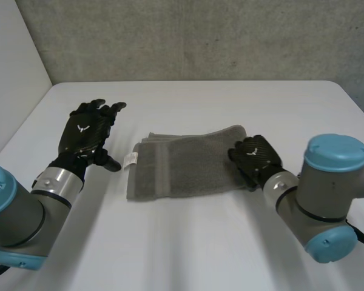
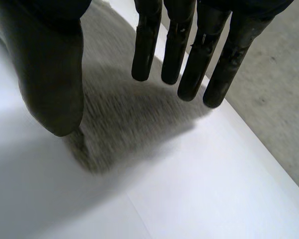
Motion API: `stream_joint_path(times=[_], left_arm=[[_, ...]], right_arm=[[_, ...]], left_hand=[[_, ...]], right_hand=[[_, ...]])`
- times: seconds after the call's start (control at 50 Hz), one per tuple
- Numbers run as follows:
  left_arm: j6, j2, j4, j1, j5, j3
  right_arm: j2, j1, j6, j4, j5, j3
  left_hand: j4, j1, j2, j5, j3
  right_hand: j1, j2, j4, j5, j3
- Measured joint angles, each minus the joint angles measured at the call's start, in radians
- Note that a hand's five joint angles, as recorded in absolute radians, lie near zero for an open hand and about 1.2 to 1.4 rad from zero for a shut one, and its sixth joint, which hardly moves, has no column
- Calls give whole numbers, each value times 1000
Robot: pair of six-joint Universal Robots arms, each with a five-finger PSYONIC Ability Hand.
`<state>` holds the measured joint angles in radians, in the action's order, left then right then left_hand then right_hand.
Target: Fold the towel.
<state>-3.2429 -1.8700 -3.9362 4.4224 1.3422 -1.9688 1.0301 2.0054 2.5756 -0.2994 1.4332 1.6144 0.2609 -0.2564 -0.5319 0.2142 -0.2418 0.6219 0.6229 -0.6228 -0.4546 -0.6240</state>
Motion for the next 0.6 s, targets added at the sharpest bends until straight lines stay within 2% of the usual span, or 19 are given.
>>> stream_joint_path(times=[0.14, 0.46, 0.5, 0.56, 0.6], left_arm=[[-1, -10, 2, -17, 0, -1], [-2, -11, -1, -21, 0, -14], [-6, -11, -2, -21, 0, -14], [-17, -12, -1, -25, 0, -15], [-29, -14, 0, -29, 0, -16]], right_arm=[[-32, -47, -3, -64, -3, 11], [-88, -49, 17, -69, -1, -7], [-88, -49, 39, -69, -3, -4], [-88, -53, 73, -70, -9, -3], [-88, -58, 95, -68, -14, -3]], left_hand=[[0, 0, 0, 0, 0], [0, 0, 0, 0, 0], [0, 0, 0, 0, 0], [0, 0, 0, 0, 0], [0, 0, 0, 0, 0]], right_hand=[[268, 269, -265, -246, -264], [298, 294, -293, -285, -291], [514, 519, -517, -514, -510], [634, 659, -692, -685, -691], [636, 659, -708, -693, -704]])
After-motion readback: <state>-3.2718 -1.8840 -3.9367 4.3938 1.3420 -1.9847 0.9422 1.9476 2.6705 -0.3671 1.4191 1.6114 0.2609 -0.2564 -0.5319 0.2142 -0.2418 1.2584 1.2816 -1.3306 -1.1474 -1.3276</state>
